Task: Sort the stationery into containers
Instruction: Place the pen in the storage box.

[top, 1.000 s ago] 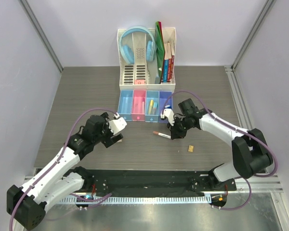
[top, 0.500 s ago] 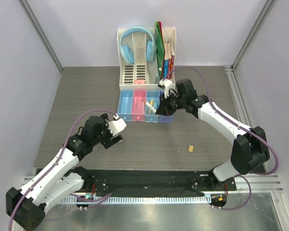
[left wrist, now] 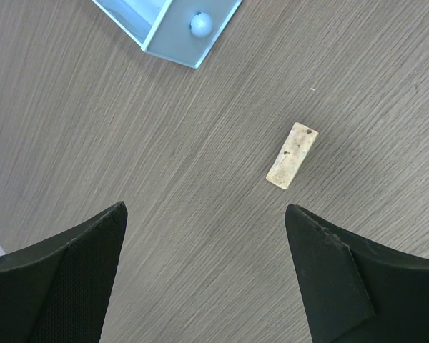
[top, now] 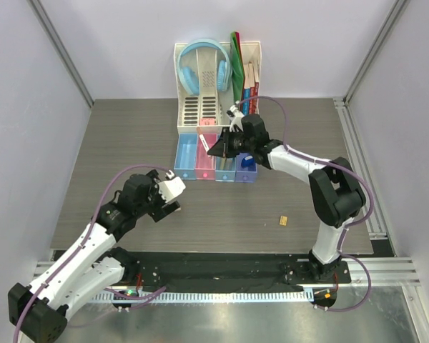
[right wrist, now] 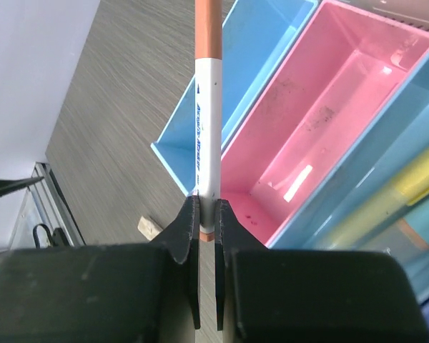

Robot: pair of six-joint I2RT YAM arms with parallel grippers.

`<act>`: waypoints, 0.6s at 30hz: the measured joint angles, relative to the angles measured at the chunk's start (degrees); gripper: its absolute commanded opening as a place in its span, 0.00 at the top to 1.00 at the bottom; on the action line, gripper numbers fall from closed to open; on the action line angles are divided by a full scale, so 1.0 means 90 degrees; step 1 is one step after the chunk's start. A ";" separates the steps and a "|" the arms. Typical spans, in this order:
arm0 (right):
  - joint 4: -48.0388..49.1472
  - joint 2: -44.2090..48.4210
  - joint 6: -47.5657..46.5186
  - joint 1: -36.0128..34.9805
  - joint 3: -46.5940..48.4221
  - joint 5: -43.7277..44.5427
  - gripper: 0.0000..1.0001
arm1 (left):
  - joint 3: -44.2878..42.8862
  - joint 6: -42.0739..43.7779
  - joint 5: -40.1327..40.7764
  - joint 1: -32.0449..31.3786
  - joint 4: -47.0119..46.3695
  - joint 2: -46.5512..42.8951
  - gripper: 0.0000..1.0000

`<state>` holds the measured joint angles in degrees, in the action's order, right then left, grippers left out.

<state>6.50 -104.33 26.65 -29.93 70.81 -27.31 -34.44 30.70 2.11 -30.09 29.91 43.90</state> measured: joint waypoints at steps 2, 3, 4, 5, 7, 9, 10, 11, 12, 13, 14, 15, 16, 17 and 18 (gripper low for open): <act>0.0192 -0.0112 0.0175 -0.0010 0.0000 0.0007 0.99 | 0.0012 0.0005 0.0000 0.0012 0.0000 0.0000 0.10; 0.0291 -0.0153 0.0260 -0.0012 0.0000 0.0019 0.99 | 0.0017 0.0005 0.0000 0.0019 0.0000 0.0000 0.10; 0.0374 -0.0185 0.0325 -0.0012 0.0000 0.0022 0.99 | 0.0019 0.0007 0.0000 0.0024 0.0000 0.0000 0.10; 0.0454 -0.0209 0.0391 -0.0012 0.0000 0.0029 0.99 | 0.0019 0.0010 0.0000 0.0024 0.0000 0.0000 0.10; 0.0588 -0.0262 0.0466 -0.0012 0.0000 0.0046 0.99 | 0.0019 0.0017 0.0000 0.0024 -0.0002 0.0000 0.10; 0.0665 -0.0304 0.0525 -0.0012 0.0000 0.0075 0.99 | 0.0022 0.0019 0.0000 0.0027 0.0000 0.0000 0.10; 0.0699 -0.0325 0.0542 -0.0012 0.0000 0.0087 0.99 | 0.0022 0.0019 -0.0002 0.0027 -0.0002 0.0000 0.10; 0.0719 -0.0345 0.0551 -0.0012 0.0000 0.0117 0.99 | 0.0022 0.0022 -0.0002 0.0027 -0.0002 -0.0002 0.10; 0.0741 -0.0367 0.0556 -0.0012 0.0000 0.0136 0.99 | 0.0024 0.0022 -0.0002 0.0027 0.0000 -0.0005 0.10; 0.0760 -0.0389 0.0556 -0.0012 0.0000 0.0146 0.99 | 0.0032 0.0022 -0.0002 0.0027 -0.0002 -0.0012 0.10; 0.0777 -0.0418 0.0556 -0.0015 0.0000 0.0160 0.99 | 0.0039 0.0024 -0.0002 0.0027 0.0000 -0.0019 0.10; 0.0787 -0.0447 0.0554 -0.0015 0.0000 0.0170 0.99 | 0.0051 0.0024 -0.0002 0.0027 0.0000 -0.0029 0.10; 0.0799 -0.0481 0.0554 -0.0015 0.0000 0.0189 0.99 | 0.0061 0.0024 -0.0002 0.0027 0.0000 -0.0034 0.10; 0.0804 -0.0515 0.0551 -0.0015 0.0000 0.0204 0.99 | 0.0068 0.0027 -0.0005 0.0027 0.0000 -0.0034 0.10; 0.0804 -0.0559 0.0551 -0.0015 0.0000 0.0219 0.99 | 0.0070 0.0027 -0.0010 0.0027 0.0002 -0.0034 0.10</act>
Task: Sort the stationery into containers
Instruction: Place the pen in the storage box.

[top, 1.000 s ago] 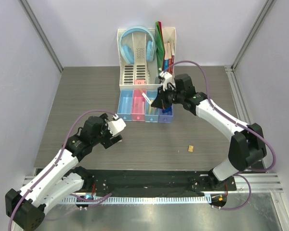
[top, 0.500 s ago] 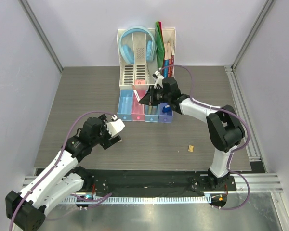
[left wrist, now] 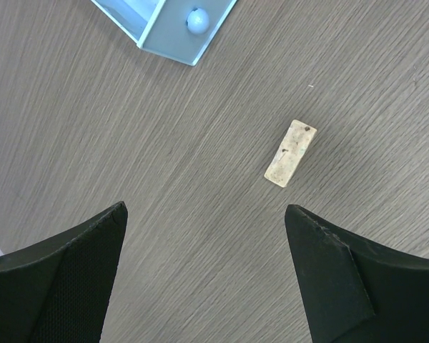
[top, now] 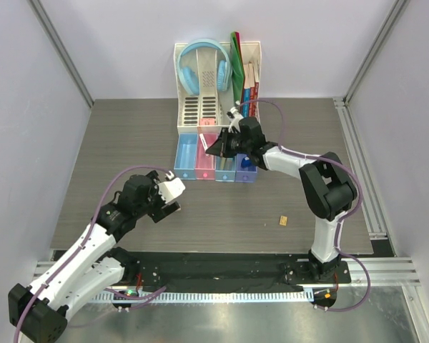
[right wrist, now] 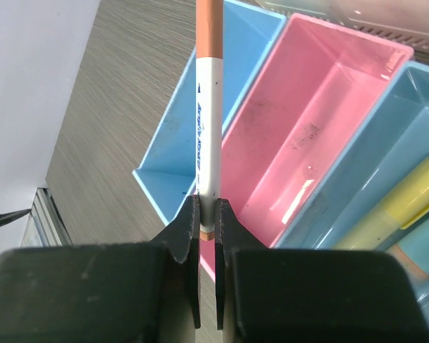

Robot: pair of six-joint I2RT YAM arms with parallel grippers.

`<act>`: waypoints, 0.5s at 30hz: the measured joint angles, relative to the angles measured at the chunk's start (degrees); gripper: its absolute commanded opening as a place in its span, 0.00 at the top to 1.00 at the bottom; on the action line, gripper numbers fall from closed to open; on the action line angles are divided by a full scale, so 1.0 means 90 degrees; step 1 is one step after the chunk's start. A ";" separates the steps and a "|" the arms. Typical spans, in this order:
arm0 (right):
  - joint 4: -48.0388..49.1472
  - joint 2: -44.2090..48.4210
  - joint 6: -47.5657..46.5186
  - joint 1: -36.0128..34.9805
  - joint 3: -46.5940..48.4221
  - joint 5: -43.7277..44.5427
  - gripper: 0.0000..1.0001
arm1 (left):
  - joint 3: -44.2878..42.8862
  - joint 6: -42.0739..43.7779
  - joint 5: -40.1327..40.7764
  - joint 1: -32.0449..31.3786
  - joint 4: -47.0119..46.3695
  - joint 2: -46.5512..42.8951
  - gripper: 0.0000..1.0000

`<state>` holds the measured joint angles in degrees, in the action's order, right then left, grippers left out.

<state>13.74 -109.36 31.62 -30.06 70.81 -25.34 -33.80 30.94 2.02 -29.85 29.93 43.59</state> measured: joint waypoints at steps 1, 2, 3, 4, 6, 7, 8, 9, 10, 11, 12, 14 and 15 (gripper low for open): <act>0.0000 -0.0034 -0.0002 0.0000 0.0000 0.0007 0.99 | 0.0000 0.0000 -0.0015 0.0000 0.0000 0.0000 0.10; -0.0002 -0.0078 -0.0007 0.0000 0.0000 0.0024 0.99 | 0.0000 0.0000 -0.0024 0.0000 -0.0002 0.0000 0.10; -0.0002 -0.0119 -0.0017 0.0000 -0.0005 0.0041 0.99 | 0.0000 0.0000 -0.0039 0.0000 0.0000 0.0000 0.10; -0.0002 -0.0146 -0.0027 0.0000 -0.0012 0.0051 0.99 | 0.0000 0.0002 -0.0046 0.0000 0.0000 0.0000 0.10; -0.0005 -0.0180 -0.0058 0.0000 -0.0039 0.0090 0.99 | 0.0000 0.0005 -0.0066 0.0000 0.0000 0.0002 0.10; -0.0007 -0.0187 -0.0085 0.0000 -0.0051 0.0100 0.99 | 0.0002 0.0015 -0.0095 0.0000 -0.0002 0.0002 0.10; -0.0007 -0.0197 -0.0114 0.0000 -0.0058 0.0117 0.99 | 0.0007 0.0017 -0.0129 0.0000 -0.0002 0.0000 0.10; -0.0007 -0.0202 -0.0136 0.0000 -0.0058 0.0129 0.99 | 0.0017 0.0022 -0.0165 0.0000 -0.0002 0.0000 0.10; -0.0007 -0.0211 -0.0151 0.0000 -0.0058 0.0141 0.99 | 0.0036 0.0022 -0.0214 0.0000 -0.0002 0.0002 0.10; -0.0007 -0.0216 -0.0165 0.0000 -0.0058 0.0151 0.99 | 0.0053 0.0022 -0.0245 0.0000 -0.0002 0.0002 0.10; -0.0007 -0.0228 -0.0172 0.0000 -0.0058 0.0165 0.98 | 0.0068 0.0022 -0.0270 0.0000 -0.0002 0.0005 0.10; -0.0007 -0.0257 -0.0189 0.0000 -0.0058 0.0175 0.92 | 0.0085 0.0022 -0.0313 0.0000 0.0000 0.0007 0.10; -0.0007 -0.0274 -0.0199 0.0000 -0.0058 0.0185 0.87 | 0.0095 0.0024 -0.0333 0.0000 -0.0002 0.0007 0.10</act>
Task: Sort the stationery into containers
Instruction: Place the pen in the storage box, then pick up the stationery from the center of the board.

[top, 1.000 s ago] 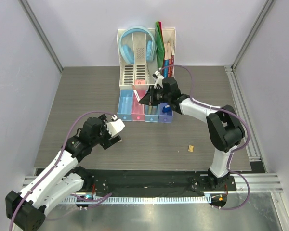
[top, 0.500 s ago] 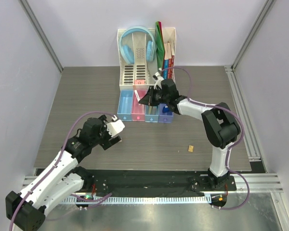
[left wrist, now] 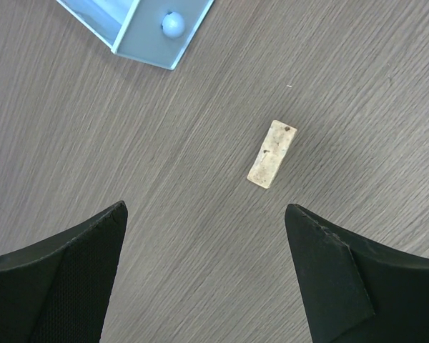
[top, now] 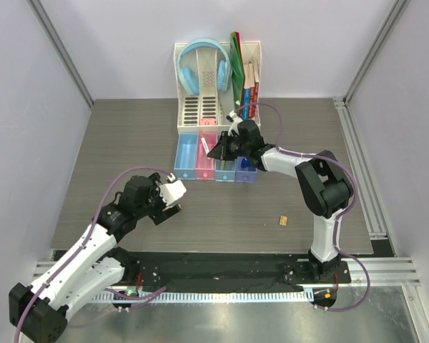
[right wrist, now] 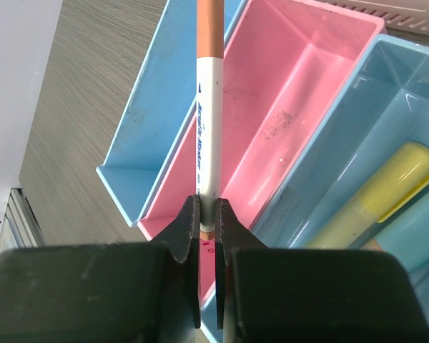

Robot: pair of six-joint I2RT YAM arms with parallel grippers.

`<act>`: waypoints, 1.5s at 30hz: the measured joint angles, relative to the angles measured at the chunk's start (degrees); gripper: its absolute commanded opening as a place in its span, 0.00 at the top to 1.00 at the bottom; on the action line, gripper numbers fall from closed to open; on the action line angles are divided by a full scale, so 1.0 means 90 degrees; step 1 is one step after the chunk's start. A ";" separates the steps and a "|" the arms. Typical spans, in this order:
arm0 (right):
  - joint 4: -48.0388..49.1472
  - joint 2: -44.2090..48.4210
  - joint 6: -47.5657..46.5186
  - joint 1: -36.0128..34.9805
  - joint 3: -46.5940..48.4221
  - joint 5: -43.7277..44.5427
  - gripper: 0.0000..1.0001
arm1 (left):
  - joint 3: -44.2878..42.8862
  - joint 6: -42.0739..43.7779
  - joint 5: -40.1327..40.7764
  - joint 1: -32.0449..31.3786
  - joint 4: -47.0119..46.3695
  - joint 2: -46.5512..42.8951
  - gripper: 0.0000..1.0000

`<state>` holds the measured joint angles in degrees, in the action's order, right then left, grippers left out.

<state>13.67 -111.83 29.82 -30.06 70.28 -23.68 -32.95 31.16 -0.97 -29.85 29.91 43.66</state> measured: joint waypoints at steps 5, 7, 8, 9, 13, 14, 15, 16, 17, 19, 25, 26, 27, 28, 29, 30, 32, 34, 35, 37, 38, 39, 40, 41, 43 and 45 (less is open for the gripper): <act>-0.0007 -0.0080 -0.0092 -0.0007 0.0000 0.0002 0.74 | 0.0036 0.0041 -0.0036 0.0000 0.0000 0.0000 0.10; 0.0002 -0.0085 -0.0119 -0.0029 0.0000 0.0000 0.66 | 0.0061 0.0063 -0.0051 0.0000 -0.0002 0.0000 0.10; 0.0010 -0.0085 -0.0126 -0.0046 0.0002 -0.0002 0.64 | 0.0073 0.0070 -0.0068 0.0000 -0.0002 0.0005 0.10; 0.0027 -0.0085 -0.0141 -0.0063 0.0015 -0.0024 0.63 | 0.0090 0.0075 -0.0078 0.0000 -0.0005 0.0012 0.10; 0.0005 -0.0085 -0.0211 -0.0104 0.0034 -0.0022 0.61 | 0.0192 0.0095 -0.0172 0.0000 -0.0017 0.0080 0.10; 0.0002 -0.0085 -0.0236 -0.0112 0.0036 -0.0022 0.61 | 0.0211 0.0095 -0.0197 0.0000 -0.0017 0.0107 0.10; -0.0005 -0.0085 -0.0257 -0.0119 0.0036 -0.0022 0.61 | 0.0236 0.0095 -0.0236 0.0000 -0.0019 0.0146 0.10; -0.0012 -0.0085 -0.0284 -0.0124 0.0041 -0.0022 0.61 | 0.0253 0.0097 -0.0265 0.0000 -0.0024 0.0187 0.10; -0.0049 -0.0080 -0.0321 -0.0126 0.0056 -0.0022 0.61 | 0.0267 0.0097 -0.0306 0.0000 -0.0029 0.0226 0.09; -0.0158 -0.0063 -0.0425 -0.0131 0.0092 -0.0022 0.61 | 0.0284 0.0112 -0.0384 0.0000 -0.0061 0.0284 0.09; -0.1562 0.0192 -0.1435 -0.0136 0.0699 0.0121 0.57 | 0.0410 0.0296 -0.0578 0.0000 -0.0328 0.0619 0.08; -0.1911 0.0282 -0.1698 -0.0136 0.0879 0.0170 0.56 | 0.0423 0.0350 -0.0627 0.0000 -0.0374 0.0729 0.08; -0.2178 0.0369 -0.1906 -0.0134 0.1013 0.0206 0.53 | 0.0430 0.0410 -0.0675 0.0002 -0.0410 0.0828 0.07; -0.2504 0.0520 -0.2242 -0.0131 0.1156 0.0262 0.52 | 0.0452 0.0471 -0.0741 0.0005 -0.0461 0.0928 0.07; -0.2807 0.0709 -0.2555 -0.0129 0.1243 0.0335 0.50 | 0.0471 0.0537 -0.0801 0.0005 -0.0517 0.1027 0.07; -0.3060 0.0928 -0.2849 -0.0126 0.1258 0.0396 0.48 | 0.0481 0.0614 -0.0862 0.0005 -0.0561 0.1139 0.07; -0.3650 0.1447 -0.3492 -0.0095 0.1243 0.0532 0.46 | 0.0515 0.0777 -0.0962 0.0005 -0.0695 0.1392 0.07; -0.4131 0.1989 -0.4073 -0.0039 0.1117 0.0687 0.44 | 0.0542 0.0940 -0.1047 0.0012 -0.0826 0.1673 0.07; -0.4294 0.2210 -0.4289 -0.0010 0.1022 0.0738 0.43 | 0.0556 0.1044 -0.1083 0.0022 -0.0886 0.1851 0.07; -0.4670 0.2710 -0.4750 0.0083 0.0709 0.0889 0.44 | 0.0563 0.1202 -0.1134 0.0049 -0.0967 0.2132 0.07; -0.4903 0.2958 -0.5008 0.0168 0.0493 0.0962 0.44 | 0.0563 0.1285 -0.1168 0.0068 -0.1008 0.2268 0.07; -0.5085 0.3140 -0.5197 0.0248 0.0308 0.1027 0.44 | 0.0537 0.1350 -0.1256 0.0107 -0.1090 0.2365 0.07; -0.5226 0.3264 -0.5338 0.0311 0.0136 0.1086 0.44 | 0.0522 0.1430 -0.1290 0.0138 -0.1197 0.2431 0.07; -0.5340 0.3400 -0.5501 0.0398 -0.0090 0.1134 0.43 | 0.0486 0.1489 -0.1355 0.0185 -0.1239 0.2499 0.08; -0.5617 0.3626 -0.5741 0.0534 -0.0483 0.1229 0.43 | 0.0430 0.1613 -0.1467 0.0284 -0.1282 0.2611 0.09; -0.5918 0.3864 -0.5994 0.0661 -0.0855 0.1382 0.43 | 0.0357 0.1763 -0.1569 0.0418 -0.1294 0.2725 0.13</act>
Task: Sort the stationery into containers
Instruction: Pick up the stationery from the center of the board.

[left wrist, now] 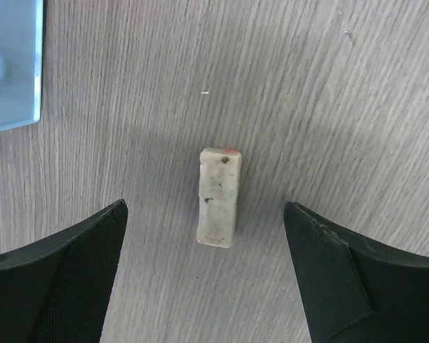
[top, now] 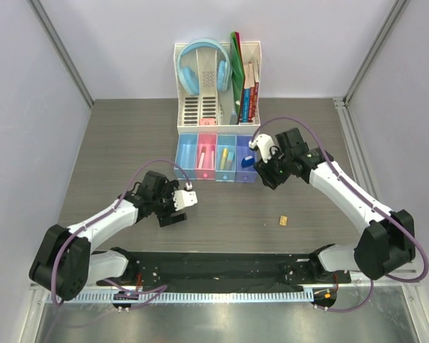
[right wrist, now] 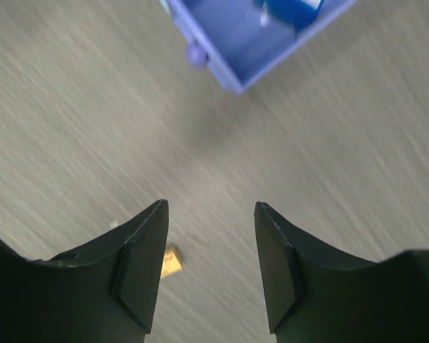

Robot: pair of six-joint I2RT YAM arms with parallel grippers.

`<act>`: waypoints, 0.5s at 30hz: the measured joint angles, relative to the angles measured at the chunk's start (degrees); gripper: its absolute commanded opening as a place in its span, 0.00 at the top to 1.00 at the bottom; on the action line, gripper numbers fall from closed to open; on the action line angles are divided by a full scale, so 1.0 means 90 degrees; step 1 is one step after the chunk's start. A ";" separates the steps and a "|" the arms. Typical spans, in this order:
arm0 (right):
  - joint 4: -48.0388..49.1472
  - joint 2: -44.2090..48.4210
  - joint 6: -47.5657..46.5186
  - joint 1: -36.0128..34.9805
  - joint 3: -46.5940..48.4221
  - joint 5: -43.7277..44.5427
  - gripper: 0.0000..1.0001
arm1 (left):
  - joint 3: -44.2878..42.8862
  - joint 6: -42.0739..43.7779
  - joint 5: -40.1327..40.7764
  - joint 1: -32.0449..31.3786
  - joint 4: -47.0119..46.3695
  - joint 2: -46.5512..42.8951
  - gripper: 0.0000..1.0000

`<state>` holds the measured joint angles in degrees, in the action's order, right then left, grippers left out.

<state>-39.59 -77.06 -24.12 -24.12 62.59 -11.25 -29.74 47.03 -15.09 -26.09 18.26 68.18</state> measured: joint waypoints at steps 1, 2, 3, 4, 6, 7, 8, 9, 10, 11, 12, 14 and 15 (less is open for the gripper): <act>-0.0121 0.0095 -0.0114 0.0041 -0.0131 0.0049 0.44 | -0.0041 0.0056 -0.0027 0.0051 0.0007 0.0070 0.15; -0.0243 0.0180 -0.0204 0.0070 -0.0226 0.0080 0.44 | -0.0112 0.0129 -0.0078 0.0109 0.0053 0.0158 0.19; -0.0347 0.0245 -0.0294 0.0104 -0.0294 0.0097 0.44 | -0.0187 0.0194 -0.0100 0.0146 0.0095 0.0248 0.21; -0.0432 0.0289 -0.0364 0.0141 -0.0352 0.0107 0.44 | -0.0262 0.0255 -0.0126 0.0182 0.0143 0.0357 0.22; -0.0551 0.0325 -0.0474 0.0172 -0.0461 0.0129 0.44 | -0.0413 0.0374 -0.0209 0.0240 0.0272 0.0544 0.24; -0.0600 0.0325 -0.0512 0.0187 -0.0549 0.0148 0.44 | -0.0483 0.0430 -0.0253 0.0260 0.0345 0.0631 0.25; -0.0634 0.0328 -0.0549 0.0197 -0.0668 0.0175 0.43 | -0.0551 0.0488 -0.0304 0.0277 0.0413 0.0709 0.31; -0.0685 0.0328 -0.0585 0.0199 -0.0792 0.0219 0.41 | -0.0602 0.0529 -0.0335 0.0284 0.0459 0.0765 0.33; -0.0750 0.0335 -0.0631 0.0206 -0.0952 0.0260 0.40 | -0.0639 0.0566 -0.0350 0.0289 0.0508 0.0806 0.36; -0.0780 0.0350 -0.0646 0.0206 -0.1025 0.0287 0.39 | -0.0656 0.0610 -0.0369 0.0289 0.0534 0.0835 0.39; -0.0857 0.0393 -0.0682 0.0209 -0.1154 0.0335 0.33 | -0.0680 0.0651 -0.0393 0.0291 0.0590 0.0860 0.42; -0.1020 0.0493 -0.0770 0.0214 -0.1277 0.0389 0.31 | -0.0704 0.0695 -0.0425 0.0291 0.0670 0.0886 0.52; -0.1086 0.0556 -0.0814 0.0223 -0.1309 0.0430 0.31 | -0.0709 0.0716 -0.0432 0.0291 0.0709 0.0896 0.56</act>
<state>-49.36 -72.05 -31.44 -22.11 50.81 -7.38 -36.12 53.47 -18.98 -23.46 24.64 76.25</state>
